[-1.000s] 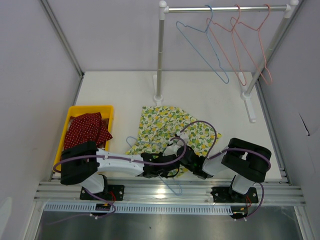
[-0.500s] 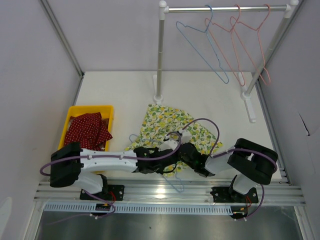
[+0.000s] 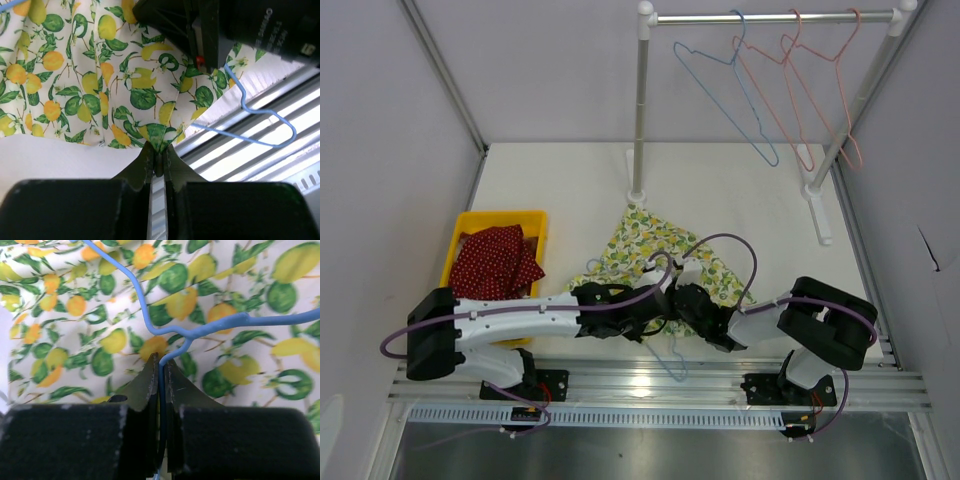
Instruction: Place the skirt on the hanger
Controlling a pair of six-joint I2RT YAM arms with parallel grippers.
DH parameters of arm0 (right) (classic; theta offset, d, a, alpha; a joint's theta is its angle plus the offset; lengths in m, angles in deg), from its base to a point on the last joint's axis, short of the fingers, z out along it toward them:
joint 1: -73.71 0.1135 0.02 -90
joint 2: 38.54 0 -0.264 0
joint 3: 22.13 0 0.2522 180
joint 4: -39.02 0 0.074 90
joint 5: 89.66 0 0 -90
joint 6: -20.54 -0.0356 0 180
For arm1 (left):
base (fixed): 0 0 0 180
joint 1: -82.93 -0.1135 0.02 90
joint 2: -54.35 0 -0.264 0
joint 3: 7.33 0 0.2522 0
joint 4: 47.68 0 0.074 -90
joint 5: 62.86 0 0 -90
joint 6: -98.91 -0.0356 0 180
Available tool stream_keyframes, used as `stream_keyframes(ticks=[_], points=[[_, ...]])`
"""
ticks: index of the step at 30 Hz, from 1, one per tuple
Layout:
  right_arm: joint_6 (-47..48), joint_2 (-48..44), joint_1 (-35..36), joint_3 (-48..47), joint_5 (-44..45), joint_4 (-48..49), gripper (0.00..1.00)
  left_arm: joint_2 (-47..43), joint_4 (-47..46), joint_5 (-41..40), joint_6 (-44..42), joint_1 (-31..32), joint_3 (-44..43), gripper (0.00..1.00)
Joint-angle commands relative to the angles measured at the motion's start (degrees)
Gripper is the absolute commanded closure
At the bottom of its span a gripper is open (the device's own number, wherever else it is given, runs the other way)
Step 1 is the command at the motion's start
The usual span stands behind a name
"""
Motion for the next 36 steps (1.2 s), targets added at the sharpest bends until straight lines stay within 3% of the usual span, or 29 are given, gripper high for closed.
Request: stream_keyframes(ticks=[1, 7, 10, 18, 22, 23, 24, 28, 32, 36], points=[[2.44, 0.05, -0.19, -0.62, 5.84, -6.84, 1.00, -4.65, 2.78, 3.72, -1.45, -0.89, -2.82, 1.00], [2.35, -1.35, -0.37, -0.80, 6.72, -7.55, 1.00, -5.36, 5.41, 7.51, -1.81, -1.51, -3.88, 1.00], [2.96, -3.19, -0.28, -0.98, 7.69, -8.86, 1.00, -6.85, 3.83, 11.10, 0.21, -1.51, 1.28, 1.00], [6.39, -10.75, -0.37, -0.45, 11.20, -13.61, 1.00, -10.19, 3.04, 15.68, 2.59, -1.60, 5.26, 0.99], [7.80, -11.81, -0.02, 0.08, 11.82, -14.76, 1.00, -10.11, 1.29, 17.00, 2.94, -2.30, 6.66, 0.82], [7.88, -11.90, 0.07, 0.25, 11.82, -14.93, 1.00, -9.85, 0.59, 17.44, 3.03, -2.39, 6.58, 0.75], [7.80, -11.98, 0.59, 0.69, 11.91, -15.19, 1.00, -9.67, -0.20, 17.88, 3.11, -2.57, 6.49, 0.62], [6.22, -12.25, 4.18, 0.96, 13.57, -17.48, 1.00, -8.09, -2.76, 17.80, 2.59, -2.66, 5.09, 0.45], [2.18, -14.17, 9.46, 0.34, 16.65, -21.43, 1.00, -4.93, -4.42, 17.27, 1.80, -2.66, 3.77, 0.41], [-0.73, -15.59, 10.97, 0.16, 19.11, -26.00, 1.00, -4.13, -7.85, 18.85, 2.06, -2.66, 4.64, 0.44]])
